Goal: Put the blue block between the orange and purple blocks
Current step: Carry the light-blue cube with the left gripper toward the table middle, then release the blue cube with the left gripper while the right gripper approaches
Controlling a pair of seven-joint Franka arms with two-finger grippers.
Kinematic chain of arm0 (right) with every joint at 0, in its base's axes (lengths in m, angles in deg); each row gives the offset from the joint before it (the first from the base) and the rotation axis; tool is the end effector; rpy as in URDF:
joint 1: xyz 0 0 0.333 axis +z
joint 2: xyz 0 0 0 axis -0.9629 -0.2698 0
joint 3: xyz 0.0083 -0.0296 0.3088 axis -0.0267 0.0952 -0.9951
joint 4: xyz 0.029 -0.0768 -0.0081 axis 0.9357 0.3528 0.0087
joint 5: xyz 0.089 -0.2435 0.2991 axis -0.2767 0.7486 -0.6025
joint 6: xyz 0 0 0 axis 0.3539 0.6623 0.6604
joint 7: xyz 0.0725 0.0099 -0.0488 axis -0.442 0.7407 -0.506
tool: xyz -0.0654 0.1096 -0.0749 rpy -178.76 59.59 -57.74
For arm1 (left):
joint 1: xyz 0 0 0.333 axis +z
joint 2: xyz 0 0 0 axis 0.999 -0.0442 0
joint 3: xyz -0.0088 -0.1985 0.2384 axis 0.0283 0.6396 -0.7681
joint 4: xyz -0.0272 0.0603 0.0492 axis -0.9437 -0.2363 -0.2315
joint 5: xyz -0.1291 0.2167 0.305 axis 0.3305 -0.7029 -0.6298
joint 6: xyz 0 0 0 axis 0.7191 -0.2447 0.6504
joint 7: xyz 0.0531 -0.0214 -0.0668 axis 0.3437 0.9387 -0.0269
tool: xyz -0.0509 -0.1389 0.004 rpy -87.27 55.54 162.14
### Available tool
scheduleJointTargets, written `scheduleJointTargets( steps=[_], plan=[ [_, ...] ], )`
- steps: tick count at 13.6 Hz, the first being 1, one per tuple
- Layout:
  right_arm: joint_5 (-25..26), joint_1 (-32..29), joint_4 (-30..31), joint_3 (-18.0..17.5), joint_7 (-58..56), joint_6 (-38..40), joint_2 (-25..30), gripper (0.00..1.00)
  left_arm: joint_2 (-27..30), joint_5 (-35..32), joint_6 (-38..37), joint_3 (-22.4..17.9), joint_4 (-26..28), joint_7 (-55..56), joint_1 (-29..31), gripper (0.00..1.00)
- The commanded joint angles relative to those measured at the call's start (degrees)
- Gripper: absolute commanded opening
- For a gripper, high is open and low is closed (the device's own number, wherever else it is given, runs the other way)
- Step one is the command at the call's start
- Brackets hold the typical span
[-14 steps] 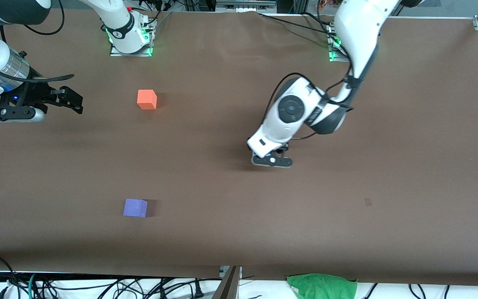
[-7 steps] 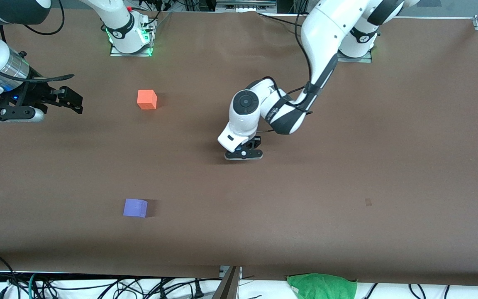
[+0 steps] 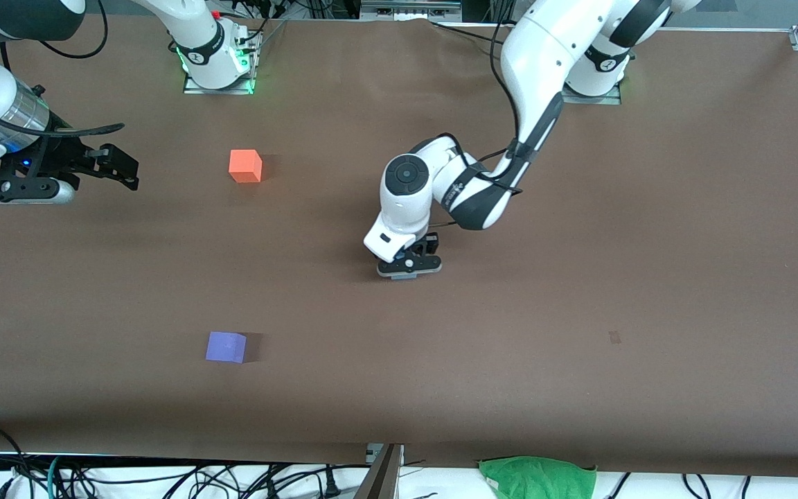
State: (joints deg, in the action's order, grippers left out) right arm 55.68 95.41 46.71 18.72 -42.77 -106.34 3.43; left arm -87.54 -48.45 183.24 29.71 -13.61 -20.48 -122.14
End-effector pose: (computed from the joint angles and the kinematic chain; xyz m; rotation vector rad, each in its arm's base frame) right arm 0.5690 0.0744 0.5311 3.1225 0.0262 -0.0193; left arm 0.5741 -0.4921 0.2102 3.0902 0.2552 0.0993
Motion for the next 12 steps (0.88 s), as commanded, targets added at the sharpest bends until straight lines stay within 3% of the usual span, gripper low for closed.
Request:
scheduleJointTargets(
  steps=[1, 3, 5, 7, 9, 12],
  plan=[
    [-0.29, -0.06, -1.28, -0.06, -0.49, 0.34, -0.39, 1.0, 5.35, 4.59, -3.12, 0.18, 0.64, -0.13, 2.05, 1.0],
    [-0.29, 0.03, -1.28, -0.06, -0.49, 0.34, -0.39, 1.0, 8.95, 5.67, -3.81, 0.1, 1.86, -0.48, 5.03, 1.0],
    [-0.64, 0.12, -1.28, -0.24, -0.49, -0.71, -0.91, 1.0, 12.64, 5.67, -9.85, 0.1, 2.31, -2.05, 9.59, 1.0],
    [-1.96, 1.87, -1.37, -0.24, -1.1, -5.09, -4.33, 1.0, 17.91, 5.67, -12.95, 0.1, 5.11, -10.88, 15.39, 1.0],
    [-2.31, 1.96, -1.28, -0.24, -1.63, -5.29, -6.44, 1.0, 22.75, 5.67, -14.97, 0.1, 8.45, -22.22, 20.75, 1.0],
    [-1.79, 4.15, -1.28, -0.33, -0.76, -4.76, -14.51, 1.0, 27.24, 5.67, -19.89, 0.01, 9.6, -33.77, 27.35, 1.0]
  ],
)
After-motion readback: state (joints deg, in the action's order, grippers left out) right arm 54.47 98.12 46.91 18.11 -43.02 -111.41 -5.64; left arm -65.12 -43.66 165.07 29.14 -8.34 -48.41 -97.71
